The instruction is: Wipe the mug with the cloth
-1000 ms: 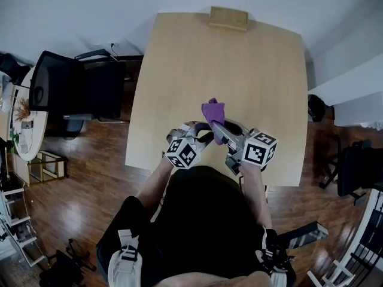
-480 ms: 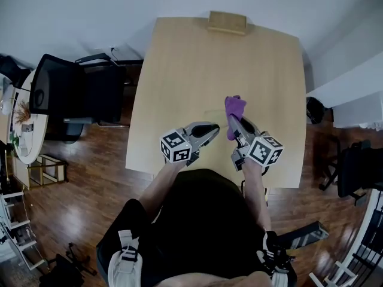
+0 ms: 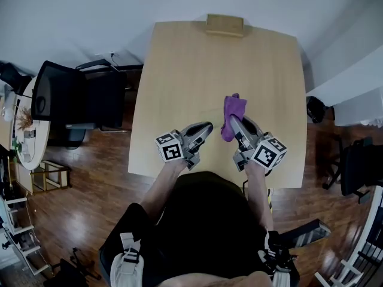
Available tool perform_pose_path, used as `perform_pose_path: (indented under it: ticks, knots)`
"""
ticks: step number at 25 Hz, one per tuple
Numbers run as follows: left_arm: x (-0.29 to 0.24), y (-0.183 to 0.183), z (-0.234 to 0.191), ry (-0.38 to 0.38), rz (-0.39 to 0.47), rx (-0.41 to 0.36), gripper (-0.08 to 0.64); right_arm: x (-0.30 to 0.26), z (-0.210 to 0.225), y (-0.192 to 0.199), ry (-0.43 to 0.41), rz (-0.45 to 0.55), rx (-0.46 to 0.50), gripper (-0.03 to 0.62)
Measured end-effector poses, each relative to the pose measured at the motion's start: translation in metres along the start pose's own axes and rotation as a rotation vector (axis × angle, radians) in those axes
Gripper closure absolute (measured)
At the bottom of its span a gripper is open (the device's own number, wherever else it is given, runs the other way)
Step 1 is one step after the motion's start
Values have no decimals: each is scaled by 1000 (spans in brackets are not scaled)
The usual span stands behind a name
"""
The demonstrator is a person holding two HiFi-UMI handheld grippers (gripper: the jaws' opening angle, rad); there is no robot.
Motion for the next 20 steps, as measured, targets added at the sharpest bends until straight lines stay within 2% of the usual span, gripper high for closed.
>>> perform_pose_path:
  ticks: [2,3,7,10,13,15,17,20]
  knots:
    - [3,-4,2,22,41,54,518,8,8,-5,82,22,18,532]
    - [3,-4,3,32,51,67,518,7,8,-3,95,11,28,532]
    - [-9,-4,6,58,63,90,511,-16,-3,26,27,-84,42,532]
    - [-5,-3,1,110,139,157,511,-26,-14,41,-110,-101,-48,532]
    - [10,-2,-5,257,275,279,514,-21,-13,38,-354,-49,-191,532]
    - [21,-5,-7,349,345,321,517,-10,-13,30,-457,29,-209,532]
    - [32,-14,-6,411,365,297,517,6,-7,15,-447,112,-181,532]
    - [42,-26,1,483,351,231,517,28,7,-8,-327,199,-132,532]
Point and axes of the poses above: the fingertips, and each gripper's own axes: x backward along the fingers, z to its right, y out of its underside, the point moved 9 cm from there along x, backward along the fingers, and after that the axes turned 9 degrees about -z, right-handed, at the moved point
